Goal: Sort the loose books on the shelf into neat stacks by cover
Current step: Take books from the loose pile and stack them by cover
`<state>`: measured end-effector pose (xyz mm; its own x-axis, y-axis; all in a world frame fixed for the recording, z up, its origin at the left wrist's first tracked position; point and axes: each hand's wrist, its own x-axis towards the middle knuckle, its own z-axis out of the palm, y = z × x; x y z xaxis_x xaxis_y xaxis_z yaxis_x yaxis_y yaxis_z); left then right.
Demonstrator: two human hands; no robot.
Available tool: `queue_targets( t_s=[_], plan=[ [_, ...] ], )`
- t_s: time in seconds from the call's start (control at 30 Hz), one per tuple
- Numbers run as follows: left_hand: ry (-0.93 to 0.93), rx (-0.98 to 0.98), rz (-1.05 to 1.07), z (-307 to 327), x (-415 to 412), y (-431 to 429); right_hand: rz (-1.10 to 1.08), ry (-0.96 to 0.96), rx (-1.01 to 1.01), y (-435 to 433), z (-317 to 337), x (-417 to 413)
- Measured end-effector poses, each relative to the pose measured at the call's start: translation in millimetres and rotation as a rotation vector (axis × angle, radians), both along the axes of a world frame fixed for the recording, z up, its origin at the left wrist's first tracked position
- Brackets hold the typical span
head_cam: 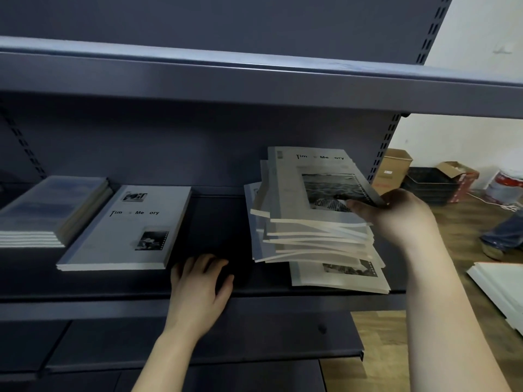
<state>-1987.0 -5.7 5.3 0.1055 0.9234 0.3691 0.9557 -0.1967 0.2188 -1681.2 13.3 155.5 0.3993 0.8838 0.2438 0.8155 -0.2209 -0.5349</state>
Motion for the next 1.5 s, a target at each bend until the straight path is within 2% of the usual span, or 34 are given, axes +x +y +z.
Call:
queue_targets(
  t_s=[0.1,0.47,0.73,0.97,1.2,1.5],
  plan=[
    [-0.005,-0.004,0.002,-1,0,0,0.026,0.079,0.026,0,3,-2],
    [-0.004,0.02,0.01,0,1,3,0.053,0.57,0.11,3,3,-3],
    [0.003,0.022,0.018,-4,1,1,0.06,0.743,0.134,3,-5,-1],
    [-0.036,0.042,0.04,-1,-6,-8,0.149,1.012,0.303,-3,-6,-17],
    [-0.078,0.075,0.085,8,-44,-18,0.247,1.059,0.323,-6,1,-75],
    [-0.077,0.071,0.134,8,-130,-24,0.343,1.009,0.252,7,-14,-185]
  ],
)
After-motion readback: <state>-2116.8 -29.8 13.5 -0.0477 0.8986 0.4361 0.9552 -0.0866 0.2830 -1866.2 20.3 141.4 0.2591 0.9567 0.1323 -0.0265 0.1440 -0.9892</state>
